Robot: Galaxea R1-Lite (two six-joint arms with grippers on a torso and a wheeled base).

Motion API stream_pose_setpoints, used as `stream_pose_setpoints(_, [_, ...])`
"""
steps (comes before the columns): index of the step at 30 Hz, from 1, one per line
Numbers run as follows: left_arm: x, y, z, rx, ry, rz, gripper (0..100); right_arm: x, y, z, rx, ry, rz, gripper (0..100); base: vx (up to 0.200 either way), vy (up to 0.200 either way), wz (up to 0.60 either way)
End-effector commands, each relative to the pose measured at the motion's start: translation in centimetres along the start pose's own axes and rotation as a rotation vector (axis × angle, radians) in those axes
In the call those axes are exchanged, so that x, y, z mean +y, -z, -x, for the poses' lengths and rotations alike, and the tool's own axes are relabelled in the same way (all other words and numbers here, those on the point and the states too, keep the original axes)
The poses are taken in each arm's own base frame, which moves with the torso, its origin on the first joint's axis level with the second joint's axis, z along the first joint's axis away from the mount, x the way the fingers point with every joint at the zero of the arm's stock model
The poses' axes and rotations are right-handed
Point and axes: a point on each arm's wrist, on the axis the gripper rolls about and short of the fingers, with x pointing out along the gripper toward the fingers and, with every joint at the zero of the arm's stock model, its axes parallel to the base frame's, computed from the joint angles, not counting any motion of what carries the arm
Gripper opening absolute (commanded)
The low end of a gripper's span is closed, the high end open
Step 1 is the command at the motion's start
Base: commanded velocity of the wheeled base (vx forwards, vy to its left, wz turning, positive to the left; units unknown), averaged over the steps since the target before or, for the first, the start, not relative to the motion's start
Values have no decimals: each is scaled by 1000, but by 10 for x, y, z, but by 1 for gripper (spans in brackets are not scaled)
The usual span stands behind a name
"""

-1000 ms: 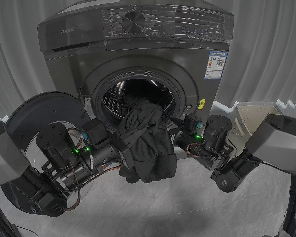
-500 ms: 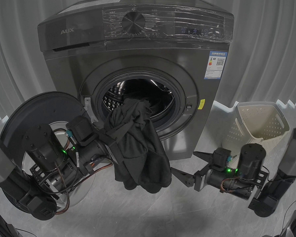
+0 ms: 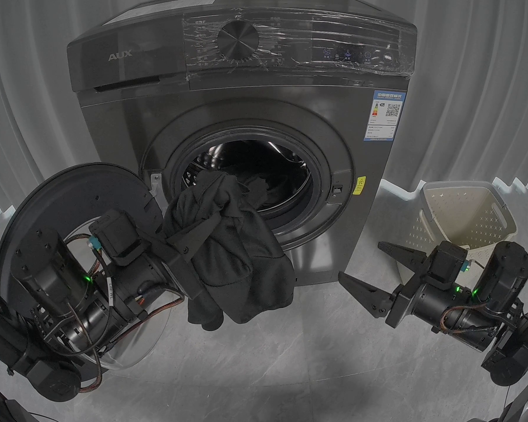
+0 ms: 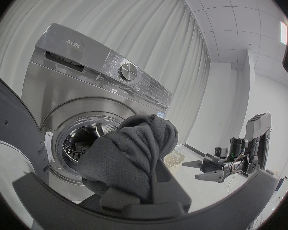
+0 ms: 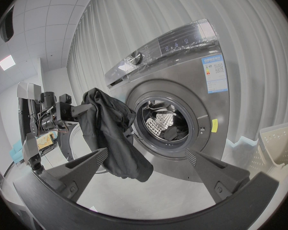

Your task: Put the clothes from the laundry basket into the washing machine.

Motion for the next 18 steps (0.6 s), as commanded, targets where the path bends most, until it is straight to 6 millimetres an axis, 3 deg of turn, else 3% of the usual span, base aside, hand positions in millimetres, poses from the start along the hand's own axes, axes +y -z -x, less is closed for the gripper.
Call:
stream_pose_setpoints(1, [0, -1, 2, -2, 1, 0, 0, -1, -11, 0, -48, 2, 5, 100, 0, 0, 0])
stream_pose_setpoints(10, [-2, -1, 8, 6, -1, -49, 0, 0, -35, -19, -190, 208, -98, 100, 0, 0, 0])
stream_pose_setpoints(12, [-1, 3, 10, 16, -50, -52, 0, 12, -28, -20, -165, 181, -124, 100, 0, 0, 0])
stream_pose_setpoints(18, [-5, 11, 9, 24, -157, -56, 0, 11, 2, -12, -40, 254, -76, 100, 0, 0, 0])
